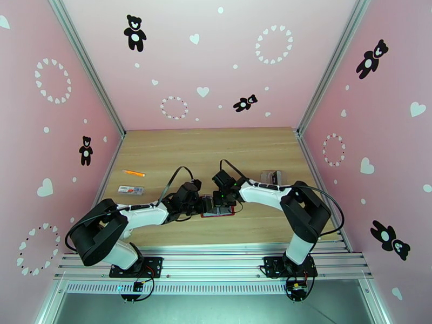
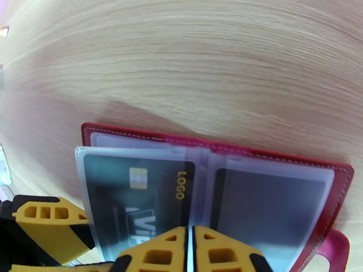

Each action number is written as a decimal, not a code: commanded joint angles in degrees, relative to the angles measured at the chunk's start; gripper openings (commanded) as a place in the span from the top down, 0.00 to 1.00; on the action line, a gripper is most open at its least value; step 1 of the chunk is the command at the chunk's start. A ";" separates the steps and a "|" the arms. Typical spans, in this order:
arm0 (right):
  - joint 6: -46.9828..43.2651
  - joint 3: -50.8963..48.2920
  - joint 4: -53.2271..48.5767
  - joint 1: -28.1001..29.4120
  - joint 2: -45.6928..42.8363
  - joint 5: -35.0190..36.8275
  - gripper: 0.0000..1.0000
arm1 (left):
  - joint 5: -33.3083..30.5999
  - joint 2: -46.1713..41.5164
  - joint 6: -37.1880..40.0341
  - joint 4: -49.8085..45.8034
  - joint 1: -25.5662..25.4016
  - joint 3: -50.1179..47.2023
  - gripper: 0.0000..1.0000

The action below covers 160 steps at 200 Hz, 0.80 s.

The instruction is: Put the credit cards into the card holder

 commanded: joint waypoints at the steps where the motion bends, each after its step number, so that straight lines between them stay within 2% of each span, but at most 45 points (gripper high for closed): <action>1: 0.07 -1.44 -1.15 -0.86 -3.40 1.18 0.88 | 2.67 -0.07 -0.52 2.51 -0.44 2.10 0.65; 56: -1.16 -5.92 -3.07 -5.28 -10.29 2.67 0.87 | 3.41 2.58 0.04 1.35 -1.19 6.41 0.65; 120: -3.64 -13.21 -5.22 -12.10 -20.87 2.41 0.87 | 5.82 11.94 0.93 0.80 -2.59 15.32 0.65; 160: -5.72 -14.21 -7.40 -15.48 -25.40 2.46 0.87 | 5.74 12.23 2.05 -0.65 -2.64 16.32 0.65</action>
